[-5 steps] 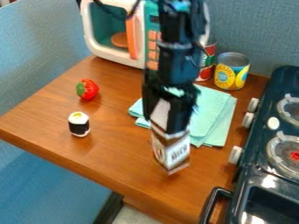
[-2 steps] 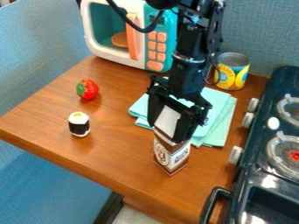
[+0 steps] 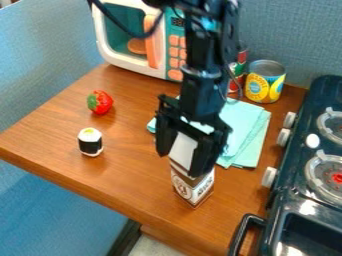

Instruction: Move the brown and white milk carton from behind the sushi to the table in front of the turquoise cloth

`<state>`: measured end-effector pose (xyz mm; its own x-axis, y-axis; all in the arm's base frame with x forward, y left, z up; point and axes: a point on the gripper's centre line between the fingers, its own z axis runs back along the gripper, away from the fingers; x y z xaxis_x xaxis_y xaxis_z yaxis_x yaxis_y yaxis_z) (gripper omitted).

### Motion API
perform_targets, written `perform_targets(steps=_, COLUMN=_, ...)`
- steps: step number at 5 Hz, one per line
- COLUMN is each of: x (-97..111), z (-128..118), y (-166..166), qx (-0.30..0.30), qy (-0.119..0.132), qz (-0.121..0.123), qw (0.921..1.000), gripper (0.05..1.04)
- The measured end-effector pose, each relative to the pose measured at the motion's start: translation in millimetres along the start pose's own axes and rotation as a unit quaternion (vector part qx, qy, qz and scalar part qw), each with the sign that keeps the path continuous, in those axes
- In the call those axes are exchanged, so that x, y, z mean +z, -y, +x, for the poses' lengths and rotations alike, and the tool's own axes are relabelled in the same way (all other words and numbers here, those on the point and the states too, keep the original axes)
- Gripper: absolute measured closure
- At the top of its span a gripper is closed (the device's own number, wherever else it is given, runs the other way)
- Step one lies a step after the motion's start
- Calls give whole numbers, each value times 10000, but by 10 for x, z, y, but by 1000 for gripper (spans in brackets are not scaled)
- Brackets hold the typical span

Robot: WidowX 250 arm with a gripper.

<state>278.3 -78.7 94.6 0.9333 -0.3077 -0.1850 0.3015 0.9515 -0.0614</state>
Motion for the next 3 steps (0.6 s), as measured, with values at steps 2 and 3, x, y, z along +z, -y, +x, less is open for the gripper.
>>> perform_targets(steps=2, x=308, z=-112, y=-110, qx=-35, qy=516, qz=-200, qw=9985, gripper=79)
perform_targets(steps=3, x=438, z=-169, y=-232, qx=64, qy=603, qz=-56, qw=9981, gripper=79)
